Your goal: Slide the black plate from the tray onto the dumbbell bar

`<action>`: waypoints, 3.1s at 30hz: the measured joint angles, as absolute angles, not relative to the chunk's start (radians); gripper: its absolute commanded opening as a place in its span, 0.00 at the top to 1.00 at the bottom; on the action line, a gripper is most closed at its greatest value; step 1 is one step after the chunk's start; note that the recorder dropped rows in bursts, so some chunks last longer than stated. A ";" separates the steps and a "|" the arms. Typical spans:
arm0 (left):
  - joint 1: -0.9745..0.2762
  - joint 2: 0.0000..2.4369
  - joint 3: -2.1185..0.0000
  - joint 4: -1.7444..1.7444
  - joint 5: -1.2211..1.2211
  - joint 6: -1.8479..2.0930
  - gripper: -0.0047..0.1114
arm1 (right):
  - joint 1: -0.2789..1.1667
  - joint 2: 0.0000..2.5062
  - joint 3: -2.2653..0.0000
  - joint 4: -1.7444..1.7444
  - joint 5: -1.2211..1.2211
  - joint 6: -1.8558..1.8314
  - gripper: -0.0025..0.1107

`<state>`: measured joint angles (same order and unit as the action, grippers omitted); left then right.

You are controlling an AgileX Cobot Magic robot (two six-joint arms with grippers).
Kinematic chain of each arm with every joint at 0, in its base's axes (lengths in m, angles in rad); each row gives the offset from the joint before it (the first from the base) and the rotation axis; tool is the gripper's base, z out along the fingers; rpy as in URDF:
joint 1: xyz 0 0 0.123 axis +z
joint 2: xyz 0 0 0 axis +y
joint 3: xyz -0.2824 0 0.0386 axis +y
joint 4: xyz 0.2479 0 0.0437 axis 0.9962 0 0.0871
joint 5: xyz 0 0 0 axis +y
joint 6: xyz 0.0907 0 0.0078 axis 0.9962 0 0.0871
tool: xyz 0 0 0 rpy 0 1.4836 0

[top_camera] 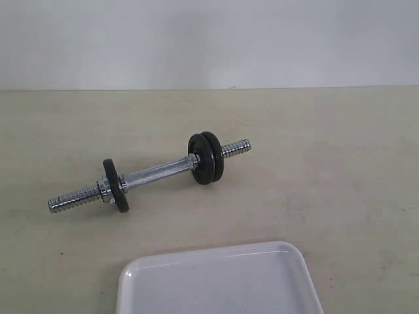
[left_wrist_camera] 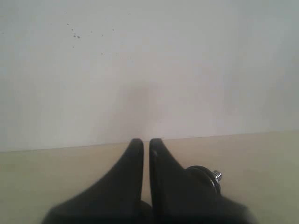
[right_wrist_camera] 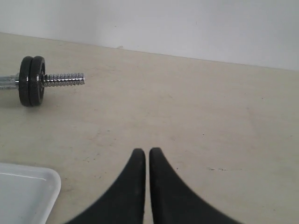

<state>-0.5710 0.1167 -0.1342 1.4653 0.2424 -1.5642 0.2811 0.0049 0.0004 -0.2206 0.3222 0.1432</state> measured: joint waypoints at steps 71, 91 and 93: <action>-0.571 0.108 -0.134 1.495 0.195 -1.520 0.92 | 0.059 0.005 0.000 -0.218 0.335 0.213 0.97; -0.068 0.004 -0.003 1.476 0.111 -1.465 0.92 | 0.059 0.005 0.000 -0.218 0.332 0.213 0.97; -0.063 0.004 -0.003 1.476 0.111 -1.453 0.92 | 0.059 0.005 0.000 -0.218 0.332 0.213 0.97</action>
